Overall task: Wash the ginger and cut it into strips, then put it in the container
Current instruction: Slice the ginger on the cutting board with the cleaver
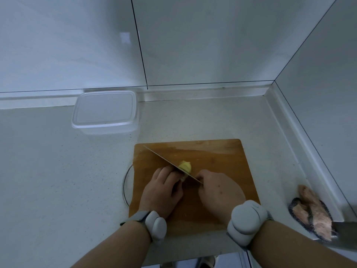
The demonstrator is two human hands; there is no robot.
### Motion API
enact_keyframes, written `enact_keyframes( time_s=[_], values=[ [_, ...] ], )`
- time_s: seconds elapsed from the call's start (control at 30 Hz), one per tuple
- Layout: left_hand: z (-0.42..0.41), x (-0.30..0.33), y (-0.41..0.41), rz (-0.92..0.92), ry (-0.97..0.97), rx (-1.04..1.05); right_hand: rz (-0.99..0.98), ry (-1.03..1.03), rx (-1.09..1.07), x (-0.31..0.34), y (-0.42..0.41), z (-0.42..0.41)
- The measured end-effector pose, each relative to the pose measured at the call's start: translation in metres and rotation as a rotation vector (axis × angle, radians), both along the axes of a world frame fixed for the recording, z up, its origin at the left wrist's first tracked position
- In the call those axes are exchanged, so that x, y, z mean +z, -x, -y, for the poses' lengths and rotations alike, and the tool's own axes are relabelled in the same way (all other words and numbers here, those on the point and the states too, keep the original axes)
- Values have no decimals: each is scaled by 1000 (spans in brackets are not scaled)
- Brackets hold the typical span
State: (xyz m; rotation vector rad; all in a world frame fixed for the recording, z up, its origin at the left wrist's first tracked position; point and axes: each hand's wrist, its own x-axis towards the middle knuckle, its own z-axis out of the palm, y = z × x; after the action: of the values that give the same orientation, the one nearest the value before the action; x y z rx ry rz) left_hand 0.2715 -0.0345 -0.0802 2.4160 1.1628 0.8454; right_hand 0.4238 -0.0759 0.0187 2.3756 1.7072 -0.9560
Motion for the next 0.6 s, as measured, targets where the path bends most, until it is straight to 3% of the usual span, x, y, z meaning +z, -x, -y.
enact_keyframes(
  time_s=[0.6],
  values=[
    [0, -1, 1, -49, 14, 37, 5, 30, 1, 11, -3, 10]
  ],
)
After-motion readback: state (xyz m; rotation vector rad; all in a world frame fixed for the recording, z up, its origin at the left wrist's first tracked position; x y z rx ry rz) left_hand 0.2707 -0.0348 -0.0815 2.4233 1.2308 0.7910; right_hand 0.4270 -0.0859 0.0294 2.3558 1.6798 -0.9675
